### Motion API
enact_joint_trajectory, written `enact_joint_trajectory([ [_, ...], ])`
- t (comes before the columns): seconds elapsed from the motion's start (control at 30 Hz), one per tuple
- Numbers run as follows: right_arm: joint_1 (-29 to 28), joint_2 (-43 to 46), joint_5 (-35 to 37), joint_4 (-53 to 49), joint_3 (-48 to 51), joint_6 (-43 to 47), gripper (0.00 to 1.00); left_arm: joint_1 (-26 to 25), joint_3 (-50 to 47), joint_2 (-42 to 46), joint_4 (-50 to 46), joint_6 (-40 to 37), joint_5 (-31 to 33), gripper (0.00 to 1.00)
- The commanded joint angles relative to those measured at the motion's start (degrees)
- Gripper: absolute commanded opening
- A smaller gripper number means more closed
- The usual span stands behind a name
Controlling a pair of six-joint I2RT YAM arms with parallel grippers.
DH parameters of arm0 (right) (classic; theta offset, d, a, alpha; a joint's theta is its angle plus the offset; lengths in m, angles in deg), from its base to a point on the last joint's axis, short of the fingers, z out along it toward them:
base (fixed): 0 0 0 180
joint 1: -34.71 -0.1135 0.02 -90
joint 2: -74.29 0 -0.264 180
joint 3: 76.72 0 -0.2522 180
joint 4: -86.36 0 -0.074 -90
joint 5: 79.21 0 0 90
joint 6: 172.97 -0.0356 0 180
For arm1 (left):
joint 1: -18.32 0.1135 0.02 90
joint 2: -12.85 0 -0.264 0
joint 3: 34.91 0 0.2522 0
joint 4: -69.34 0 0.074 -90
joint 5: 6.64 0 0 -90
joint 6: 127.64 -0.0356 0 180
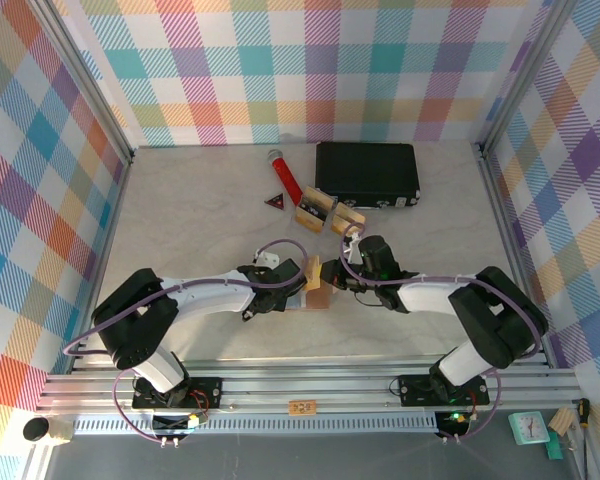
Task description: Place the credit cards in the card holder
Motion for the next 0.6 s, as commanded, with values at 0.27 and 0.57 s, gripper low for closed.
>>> enact_joint_trajectory([
  [0.27, -0.6, -5.1, -2.3, 12.4, 2.5, -1.5, 0.0, -0.5, -2.2, 0.2, -0.2, 2.1, 0.6, 1.0],
  [0.57, -1.6, -7.5, -2.1, 16.2, 2.8, -1.9, 0.0, -0.6, -3.4, 2.2, -1.0, 3.9, 0.5, 1.0],
])
